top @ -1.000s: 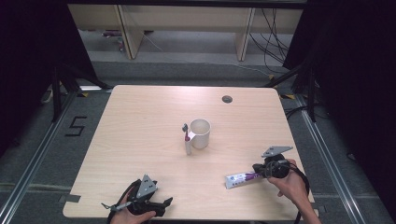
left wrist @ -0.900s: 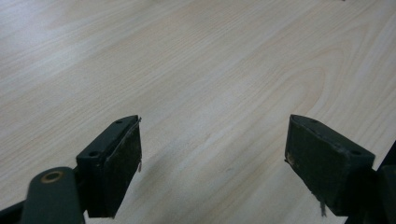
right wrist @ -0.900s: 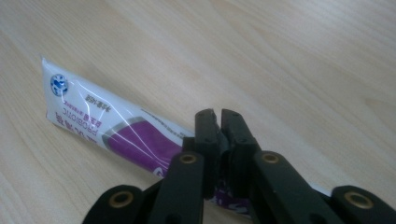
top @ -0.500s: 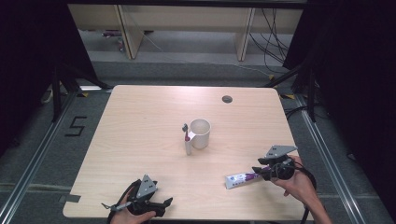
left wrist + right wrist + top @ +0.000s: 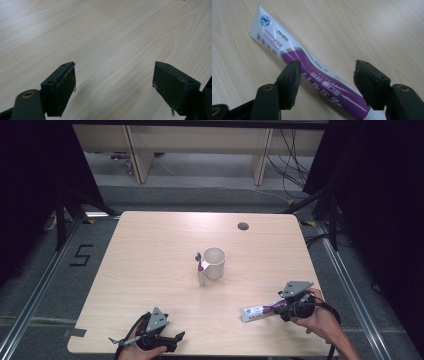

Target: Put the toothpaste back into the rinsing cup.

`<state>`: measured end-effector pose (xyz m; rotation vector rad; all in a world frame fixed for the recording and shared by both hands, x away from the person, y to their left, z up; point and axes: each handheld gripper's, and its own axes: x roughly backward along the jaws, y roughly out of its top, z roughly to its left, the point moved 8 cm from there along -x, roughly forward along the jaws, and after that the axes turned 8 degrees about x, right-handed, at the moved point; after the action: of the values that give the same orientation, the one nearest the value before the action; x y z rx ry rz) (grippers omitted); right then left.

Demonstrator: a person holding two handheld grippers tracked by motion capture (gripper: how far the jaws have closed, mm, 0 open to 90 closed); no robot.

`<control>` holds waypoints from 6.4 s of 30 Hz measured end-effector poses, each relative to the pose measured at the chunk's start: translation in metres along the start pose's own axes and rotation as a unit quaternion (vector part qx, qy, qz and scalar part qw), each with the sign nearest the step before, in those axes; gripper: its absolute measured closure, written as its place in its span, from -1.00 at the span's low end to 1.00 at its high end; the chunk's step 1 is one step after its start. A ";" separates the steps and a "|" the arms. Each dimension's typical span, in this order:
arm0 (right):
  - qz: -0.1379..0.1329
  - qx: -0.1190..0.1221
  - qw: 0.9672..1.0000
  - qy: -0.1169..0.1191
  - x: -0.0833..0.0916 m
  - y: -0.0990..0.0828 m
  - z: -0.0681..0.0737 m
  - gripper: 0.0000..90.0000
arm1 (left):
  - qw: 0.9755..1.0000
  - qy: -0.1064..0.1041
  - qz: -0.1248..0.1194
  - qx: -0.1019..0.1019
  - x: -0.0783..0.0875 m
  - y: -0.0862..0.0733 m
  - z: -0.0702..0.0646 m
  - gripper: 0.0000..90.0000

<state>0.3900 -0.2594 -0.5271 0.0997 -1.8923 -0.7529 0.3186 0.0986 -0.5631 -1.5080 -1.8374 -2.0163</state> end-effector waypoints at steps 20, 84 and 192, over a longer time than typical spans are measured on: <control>0.058 0.035 0.998 0.018 -0.016 -0.006 0.006 -0.13 | 1.000 0.003 0.005 -0.006 0.000 -0.001 0.000 -0.59; 0.156 0.024 0.984 0.081 -0.036 0.016 0.008 0.73 | 1.000 -0.001 0.000 -0.001 0.001 0.000 -0.002 -0.58; -0.332 -0.150 0.931 0.009 -0.097 0.229 -0.056 0.72 | 1.000 -0.014 0.002 -0.009 0.000 -0.002 -0.008 -0.58</control>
<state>0.5415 -0.0635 -0.4667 0.5707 -1.6985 -1.4827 0.3125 0.0931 -0.5629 -1.5501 -1.8307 -2.0252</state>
